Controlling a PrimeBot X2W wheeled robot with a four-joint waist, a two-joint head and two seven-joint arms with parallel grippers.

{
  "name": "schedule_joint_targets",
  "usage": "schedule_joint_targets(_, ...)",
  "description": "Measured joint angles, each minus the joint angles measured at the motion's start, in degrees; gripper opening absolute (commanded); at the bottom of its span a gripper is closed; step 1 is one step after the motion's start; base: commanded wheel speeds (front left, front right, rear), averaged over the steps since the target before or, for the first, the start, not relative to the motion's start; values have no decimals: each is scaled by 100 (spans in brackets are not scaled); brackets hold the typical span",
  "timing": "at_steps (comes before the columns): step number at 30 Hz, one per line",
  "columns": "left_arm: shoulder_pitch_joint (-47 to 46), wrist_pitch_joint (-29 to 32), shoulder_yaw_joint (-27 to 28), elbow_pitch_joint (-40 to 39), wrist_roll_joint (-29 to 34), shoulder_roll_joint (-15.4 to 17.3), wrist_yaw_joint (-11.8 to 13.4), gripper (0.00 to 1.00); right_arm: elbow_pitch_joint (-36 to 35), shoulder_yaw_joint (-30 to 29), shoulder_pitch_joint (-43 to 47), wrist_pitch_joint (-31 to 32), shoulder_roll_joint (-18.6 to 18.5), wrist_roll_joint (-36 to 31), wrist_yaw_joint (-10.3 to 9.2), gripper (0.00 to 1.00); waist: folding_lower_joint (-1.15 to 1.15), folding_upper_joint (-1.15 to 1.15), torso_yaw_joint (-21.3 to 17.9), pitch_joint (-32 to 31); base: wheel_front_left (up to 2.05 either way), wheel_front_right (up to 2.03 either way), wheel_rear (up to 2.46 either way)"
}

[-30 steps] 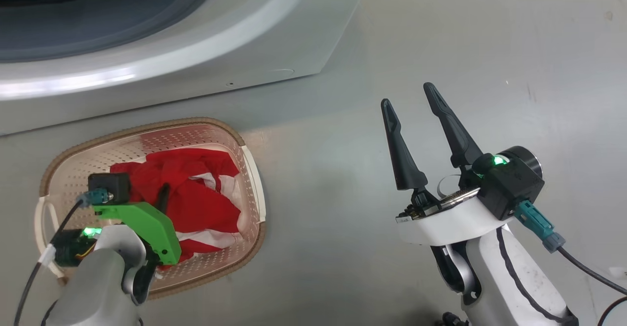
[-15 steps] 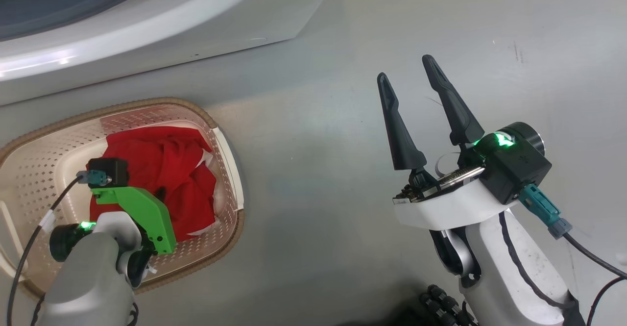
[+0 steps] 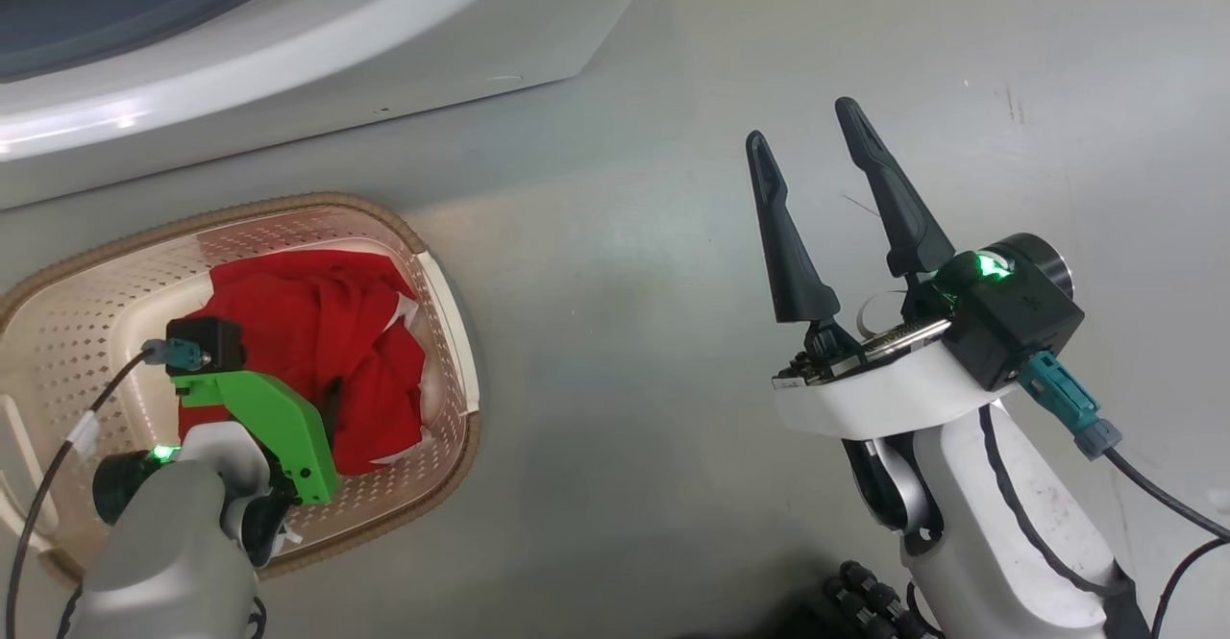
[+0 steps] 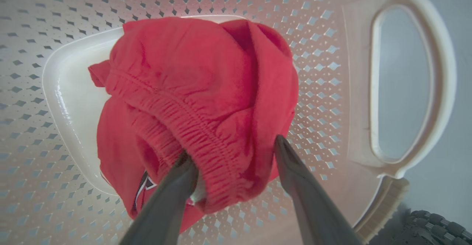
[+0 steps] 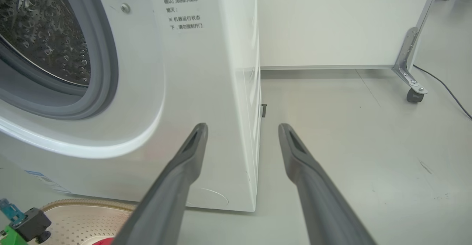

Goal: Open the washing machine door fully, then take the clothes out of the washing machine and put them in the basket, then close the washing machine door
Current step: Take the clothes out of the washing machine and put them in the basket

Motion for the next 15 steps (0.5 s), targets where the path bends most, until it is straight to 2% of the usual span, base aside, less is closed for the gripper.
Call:
schedule_joint_targets(6,-62,-387,-111,22,56,-2,0,100,102,-37,0,0,-1,-3,0,100,0,0,108,-163,0,0,0)
schedule_joint_targets(15,-79,-1360,-196,-110,174,-30,-2,100,319,-205,7,0,-3,-68,7,100,0,0,369,-529,0,0,0)
